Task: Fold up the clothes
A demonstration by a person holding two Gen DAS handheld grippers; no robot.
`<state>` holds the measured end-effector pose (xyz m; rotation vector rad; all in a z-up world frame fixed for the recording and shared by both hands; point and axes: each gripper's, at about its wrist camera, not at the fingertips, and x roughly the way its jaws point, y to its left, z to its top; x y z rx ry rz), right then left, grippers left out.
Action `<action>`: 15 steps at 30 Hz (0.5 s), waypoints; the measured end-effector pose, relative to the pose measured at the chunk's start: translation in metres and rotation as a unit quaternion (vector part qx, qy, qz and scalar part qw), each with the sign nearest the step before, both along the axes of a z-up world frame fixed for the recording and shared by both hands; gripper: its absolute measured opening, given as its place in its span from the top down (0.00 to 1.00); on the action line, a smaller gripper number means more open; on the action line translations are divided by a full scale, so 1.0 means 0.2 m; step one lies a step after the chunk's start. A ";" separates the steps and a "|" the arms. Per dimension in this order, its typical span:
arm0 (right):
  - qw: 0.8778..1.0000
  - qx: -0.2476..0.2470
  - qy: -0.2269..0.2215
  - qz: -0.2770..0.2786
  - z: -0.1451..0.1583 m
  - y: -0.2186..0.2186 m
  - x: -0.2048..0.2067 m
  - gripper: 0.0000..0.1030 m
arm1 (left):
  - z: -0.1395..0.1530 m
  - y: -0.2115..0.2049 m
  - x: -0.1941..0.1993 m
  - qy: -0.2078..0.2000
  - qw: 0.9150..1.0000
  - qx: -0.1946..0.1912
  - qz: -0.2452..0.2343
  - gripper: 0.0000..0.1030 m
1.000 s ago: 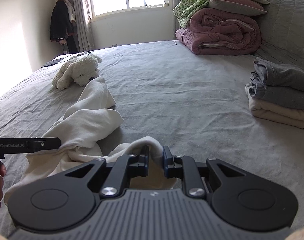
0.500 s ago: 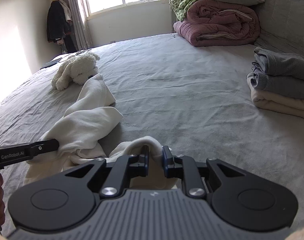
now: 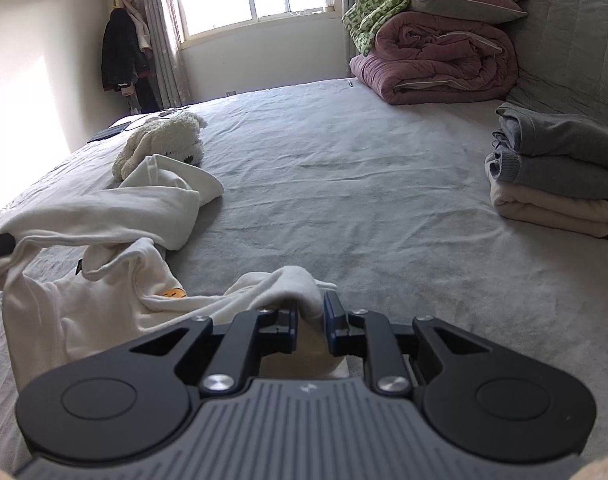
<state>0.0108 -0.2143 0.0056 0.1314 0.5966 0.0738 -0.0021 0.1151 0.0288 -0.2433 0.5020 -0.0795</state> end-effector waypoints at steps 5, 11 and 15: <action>1.000 -0.010 0.004 0.001 -0.03 -0.03 -0.01 0.80 | -0.09 0.10 0.00 0.048 0.998 0.033 0.024 0.95; 0.999 -0.038 0.013 0.009 -0.09 -0.04 -0.02 0.80 | -0.21 0.18 0.02 0.121 0.989 0.074 0.045 0.95; 0.998 -0.048 0.022 0.014 -0.13 -0.04 -0.01 0.80 | -0.24 0.19 0.02 0.145 0.985 0.082 0.036 0.95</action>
